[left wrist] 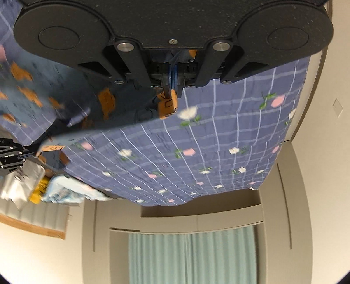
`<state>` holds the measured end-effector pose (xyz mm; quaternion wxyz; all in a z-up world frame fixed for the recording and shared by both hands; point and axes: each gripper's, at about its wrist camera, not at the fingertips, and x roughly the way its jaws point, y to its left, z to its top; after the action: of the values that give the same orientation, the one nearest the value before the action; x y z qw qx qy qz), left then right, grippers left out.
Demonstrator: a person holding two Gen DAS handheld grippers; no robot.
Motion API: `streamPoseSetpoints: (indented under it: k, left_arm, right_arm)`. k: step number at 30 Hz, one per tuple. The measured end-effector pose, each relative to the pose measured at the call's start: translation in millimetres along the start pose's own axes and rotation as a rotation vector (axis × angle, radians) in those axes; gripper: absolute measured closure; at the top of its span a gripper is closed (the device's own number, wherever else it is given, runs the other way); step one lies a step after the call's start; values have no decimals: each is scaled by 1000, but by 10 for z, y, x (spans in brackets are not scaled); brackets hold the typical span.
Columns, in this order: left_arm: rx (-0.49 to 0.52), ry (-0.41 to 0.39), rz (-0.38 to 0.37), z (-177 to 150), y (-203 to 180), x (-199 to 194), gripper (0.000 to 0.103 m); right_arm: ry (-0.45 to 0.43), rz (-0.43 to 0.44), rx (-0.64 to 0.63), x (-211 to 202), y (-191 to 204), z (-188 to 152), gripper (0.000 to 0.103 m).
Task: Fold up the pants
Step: 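Lift the waistband with both grippers and fold it over toward the hems, then open both grippers to release the folded waistband onto the pants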
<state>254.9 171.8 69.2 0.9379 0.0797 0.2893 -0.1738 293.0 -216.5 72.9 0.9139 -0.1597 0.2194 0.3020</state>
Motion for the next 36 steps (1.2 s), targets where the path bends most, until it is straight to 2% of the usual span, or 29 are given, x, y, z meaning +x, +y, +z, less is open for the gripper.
streamPoseSetpoints:
  k: [5,11,19,23,25,27,28,29,31,32,33,34,36]
  left_arm:
    - [42,58,-36,-435,-202,-127,102]
    - [42,152,-39,-909,-374,-40,102]
    - [35,163,-47,-1114,-430,-199,102]
    - [32,205,-39,-1232,-481,-86,101]
    - [7,216,-40,-1262,-496,-34,97]
    - [-13,211,-34,-1261,-520,-36,90]
    - [-24,208,-32,-1252,-543,-49,78]
    - [-33,206,-36,-1237,-558,-58,71]
    - [-61,195,-33,-1206,-632,-80,41]
    - [-77,187,-25,-1185,-686,-85,31]
    - [-89,177,-22,-1163,-751,-84,26]
    - [-102,163,-21,-1134,-839,-72,17]
    - [-130,131,-13,-1066,-1017,-37,5]
  right_arm:
    - [53,16,-21,-329,429,-376,101]
    - [121,6,-44,-376,808,-854,101]
    - [133,-1,-62,-532,966,-976,101]
    - [170,-1,-50,-519,1005,-1097,101]
    - [189,0,-27,-449,1013,-1187,101]
    - [183,-6,5,-431,1008,-1255,99]
    - [174,-8,26,-446,999,-1272,98]
    - [161,-14,41,-469,986,-1279,94]
    - [140,-16,64,-533,957,-1295,76]
    - [132,-16,73,-565,946,-1307,60]
    - [123,-20,81,-604,931,-1323,48]
    - [112,-24,91,-655,913,-1341,43]
    - [95,-71,121,-779,840,-1400,19]
